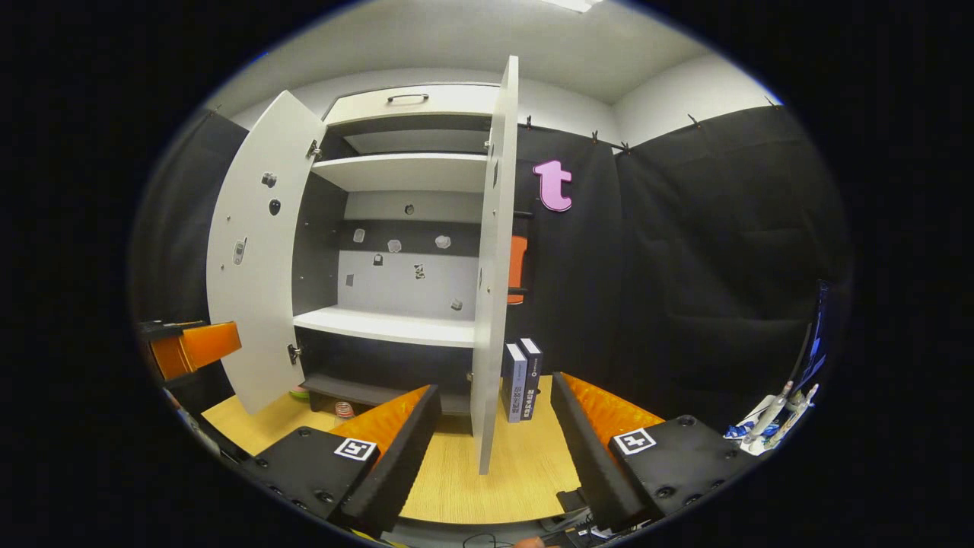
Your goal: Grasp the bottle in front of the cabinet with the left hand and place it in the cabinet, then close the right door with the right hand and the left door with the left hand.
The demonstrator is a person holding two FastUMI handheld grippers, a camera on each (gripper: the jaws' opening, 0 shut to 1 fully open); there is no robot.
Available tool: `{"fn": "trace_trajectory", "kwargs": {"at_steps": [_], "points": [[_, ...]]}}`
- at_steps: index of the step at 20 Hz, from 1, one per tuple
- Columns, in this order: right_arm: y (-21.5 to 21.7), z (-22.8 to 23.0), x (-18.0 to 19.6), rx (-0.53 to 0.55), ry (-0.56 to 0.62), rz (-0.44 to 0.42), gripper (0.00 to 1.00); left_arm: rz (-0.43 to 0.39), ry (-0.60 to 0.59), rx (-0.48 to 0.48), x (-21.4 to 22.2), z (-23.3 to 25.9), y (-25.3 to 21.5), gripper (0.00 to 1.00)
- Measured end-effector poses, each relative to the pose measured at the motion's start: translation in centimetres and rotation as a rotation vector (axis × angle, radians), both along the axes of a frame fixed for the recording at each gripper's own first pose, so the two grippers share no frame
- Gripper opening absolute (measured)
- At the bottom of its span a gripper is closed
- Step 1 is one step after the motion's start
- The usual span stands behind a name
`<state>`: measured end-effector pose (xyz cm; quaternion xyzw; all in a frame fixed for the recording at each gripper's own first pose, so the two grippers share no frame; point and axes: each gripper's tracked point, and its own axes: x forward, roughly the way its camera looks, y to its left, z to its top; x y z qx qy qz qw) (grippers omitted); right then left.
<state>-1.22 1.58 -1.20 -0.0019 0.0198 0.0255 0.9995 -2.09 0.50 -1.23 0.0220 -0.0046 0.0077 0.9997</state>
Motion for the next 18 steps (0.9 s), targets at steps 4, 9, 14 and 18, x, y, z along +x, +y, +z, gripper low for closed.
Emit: {"fn": "trace_trajectory", "kwargs": {"at_steps": [4, 9, 14, 18], "points": [[0.5, -0.1, -0.2, 0.034, 0.015, 0.001, 0.97, -0.008, 0.02, 0.014, 1.4, -4.0, 0.0, 0.95], [0.0, 0.5, -0.5, 0.028, 0.002, -0.017, 1.0, -0.077, 0.075, 0.024, 4.3, -10.4, -0.7, 0.95], [-1.6, 0.4, -1.2, 0.004, 0.012, -0.032, 0.97, -0.03, 0.118, 0.045, 7.8, -16.9, 0.9, 0.96], [-3.0, 0.6, -1.4, -0.006, 0.017, -0.062, 0.97, -0.023, 0.205, 0.092, 10.5, -22.6, 1.7, 0.96]]}}
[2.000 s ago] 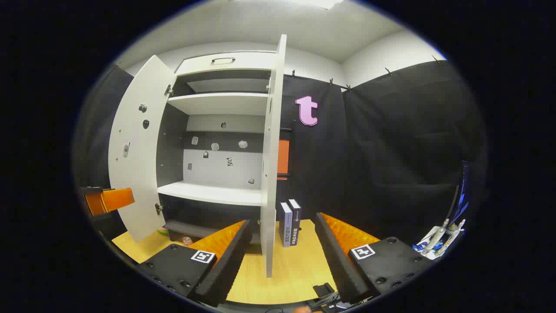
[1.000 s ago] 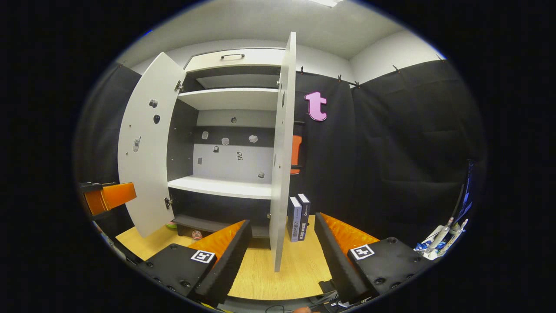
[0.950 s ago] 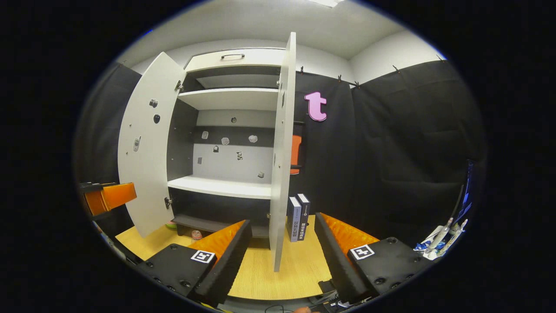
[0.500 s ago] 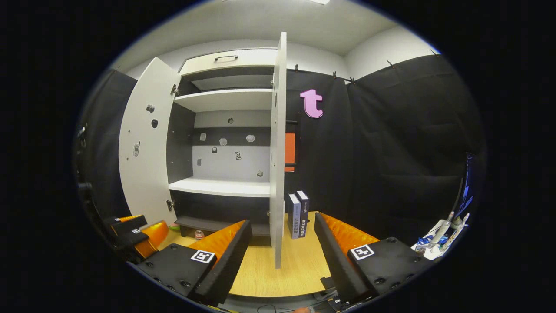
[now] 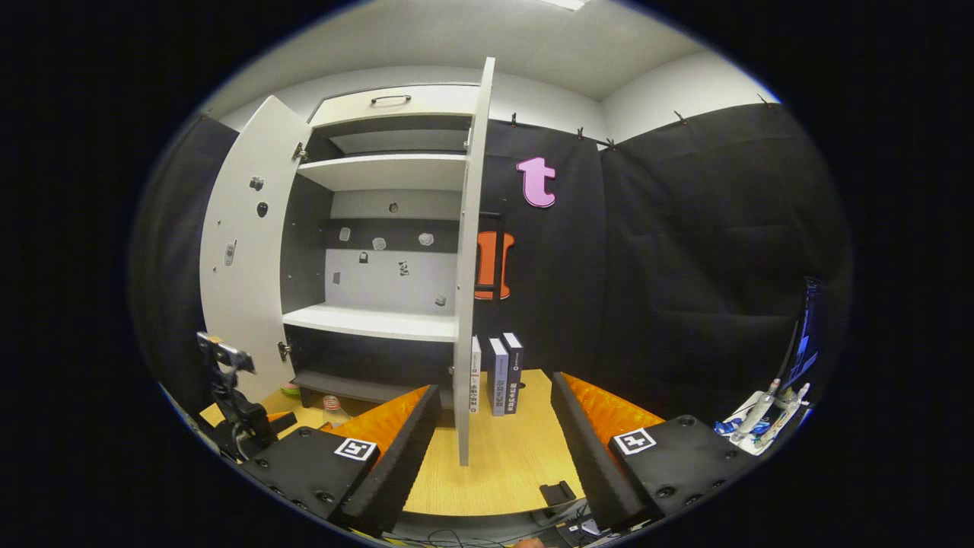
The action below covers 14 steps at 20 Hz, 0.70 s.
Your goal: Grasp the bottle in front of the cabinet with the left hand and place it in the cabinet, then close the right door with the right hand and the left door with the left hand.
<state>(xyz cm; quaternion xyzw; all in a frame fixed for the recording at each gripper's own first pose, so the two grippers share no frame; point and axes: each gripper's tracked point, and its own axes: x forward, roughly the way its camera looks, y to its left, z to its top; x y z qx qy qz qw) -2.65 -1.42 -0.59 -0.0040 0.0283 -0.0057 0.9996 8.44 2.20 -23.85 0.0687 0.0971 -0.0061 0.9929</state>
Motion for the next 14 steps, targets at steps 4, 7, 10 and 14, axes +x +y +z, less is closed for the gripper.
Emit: {"fn": "trace_trajectory", "kwargs": {"at_steps": [4, 7, 10, 14], "points": [[-1.0, 0.0, -0.1, -0.015, 0.005, -0.02, 0.97, 0.027, 0.085, 0.004, 2.6, -5.0, 0.4, 0.96], [-1.5, -0.2, 0.0, -0.026, 0.016, -0.027, 0.97, 0.053, 0.13, -0.022, 4.0, -7.4, 0.9, 0.96], [-2.3, -0.3, 0.0, -0.042, 0.023, -0.038, 0.97, 0.093, 0.17, -0.041, 4.9, -9.3, 1.7, 0.96], [-2.8, -0.8, 0.0, -0.058, 0.034, -0.048, 0.97, 0.095, 0.196, -0.059, 5.6, -10.0, 2.0, 0.95]]}}
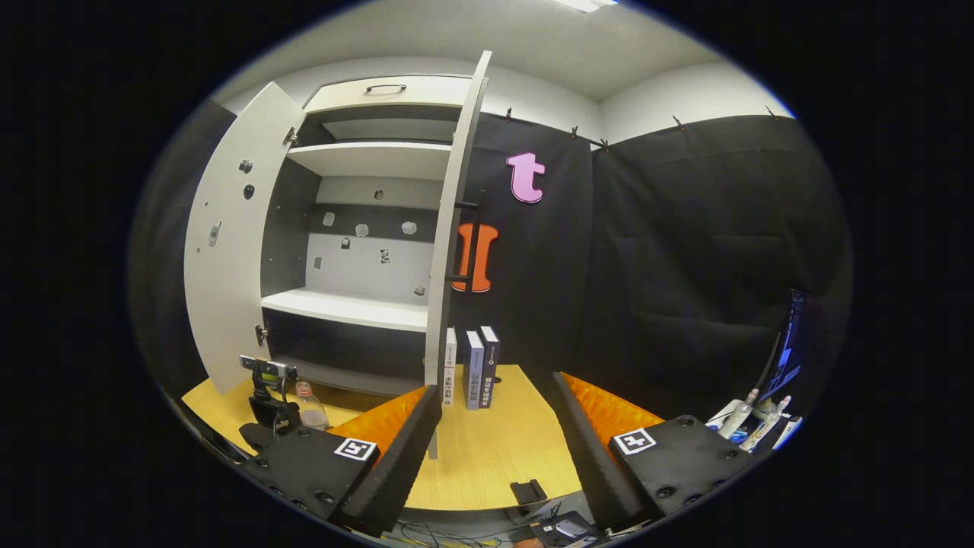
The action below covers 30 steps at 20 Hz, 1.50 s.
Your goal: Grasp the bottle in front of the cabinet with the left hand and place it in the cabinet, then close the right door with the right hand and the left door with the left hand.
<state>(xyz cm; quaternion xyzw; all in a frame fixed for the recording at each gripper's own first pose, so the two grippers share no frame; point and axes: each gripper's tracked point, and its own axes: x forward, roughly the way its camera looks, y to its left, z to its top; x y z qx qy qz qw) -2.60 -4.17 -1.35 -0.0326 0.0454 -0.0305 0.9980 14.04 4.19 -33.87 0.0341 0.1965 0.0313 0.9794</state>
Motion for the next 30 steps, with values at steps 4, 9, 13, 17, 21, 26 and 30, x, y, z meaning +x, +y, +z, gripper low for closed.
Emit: {"fn": "trace_trajectory", "kwargs": {"at_steps": [4, 9, 13, 17, 21, 26, 30], "points": [[0.5, -0.3, 0.4, 0.007, 0.011, 0.02, 0.97, -0.038, -0.002, -0.014, -0.7, 1.8, -0.9, 0.76], [2.0, -0.5, 0.9, 0.018, -0.005, 0.062, 0.97, -0.07, -0.035, 0.039, -1.3, 7.9, -1.6, 0.76], [3.3, -1.0, 1.2, 0.021, -0.006, 0.095, 0.97, -0.091, -0.065, 0.073, -1.4, 14.5, -1.9, 0.76], [3.3, -1.9, 1.3, 0.025, -0.001, 0.099, 0.97, -0.14, -0.11, -0.025, -0.6, 21.2, -3.3, 0.76], [2.4, -2.9, 1.5, 0.02, 0.016, 0.076, 0.97, -0.171, -0.144, -0.056, 1.4, 26.4, -3.6, 0.76], [1.0, -3.7, 2.1, 0.037, 0.03, 0.042, 0.97, -0.209, -0.175, -0.067, 4.7, 30.6, -5.1, 0.76], [-0.6, -3.9, 2.9, 0.043, 0.029, 0.002, 0.97, -0.228, -0.203, -0.037, 8.0, 32.9, -6.3, 0.76]]}}
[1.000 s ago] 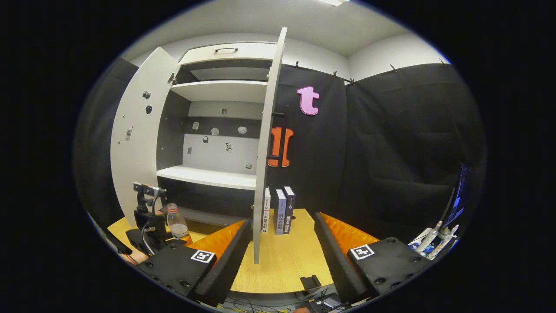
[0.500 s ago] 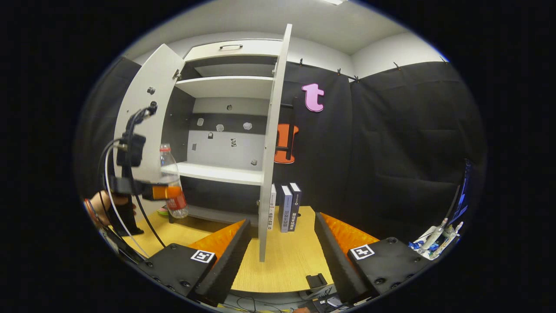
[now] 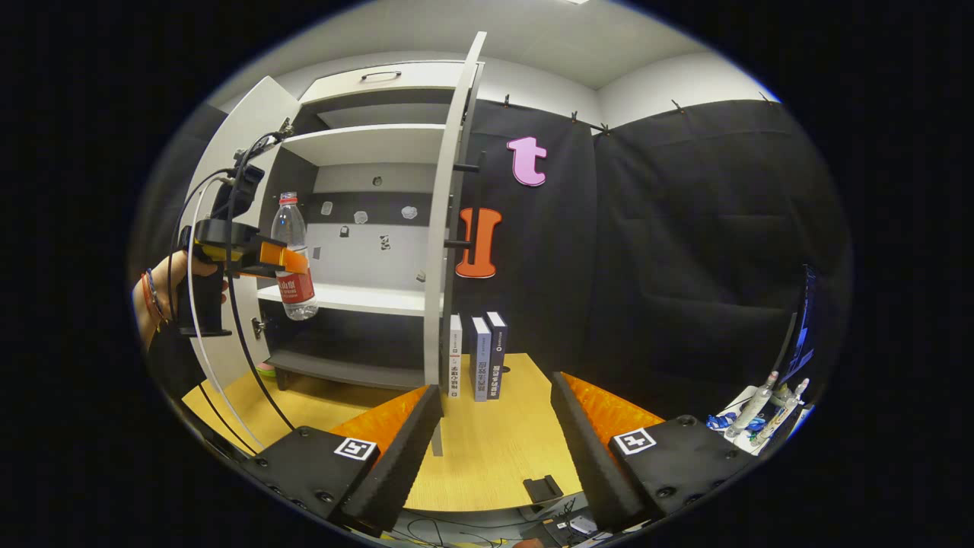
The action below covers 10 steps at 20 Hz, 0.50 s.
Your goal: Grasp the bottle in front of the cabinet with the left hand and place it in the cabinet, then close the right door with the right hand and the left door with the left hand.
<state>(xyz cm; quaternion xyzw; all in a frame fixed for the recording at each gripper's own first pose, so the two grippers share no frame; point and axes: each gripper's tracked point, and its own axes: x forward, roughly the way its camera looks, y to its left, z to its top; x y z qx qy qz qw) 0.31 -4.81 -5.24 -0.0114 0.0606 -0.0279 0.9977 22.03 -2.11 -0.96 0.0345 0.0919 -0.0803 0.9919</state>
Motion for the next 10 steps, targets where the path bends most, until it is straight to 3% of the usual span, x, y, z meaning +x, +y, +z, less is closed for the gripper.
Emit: {"fn": "trace_trajectory", "kwargs": {"at_steps": [10], "points": [[-4.5, -0.9, 2.2, 0.021, 0.027, -0.108, 0.97, -0.01, 0.007, -0.003, 9.2, 1.5, -2.4, 0.75]]}}
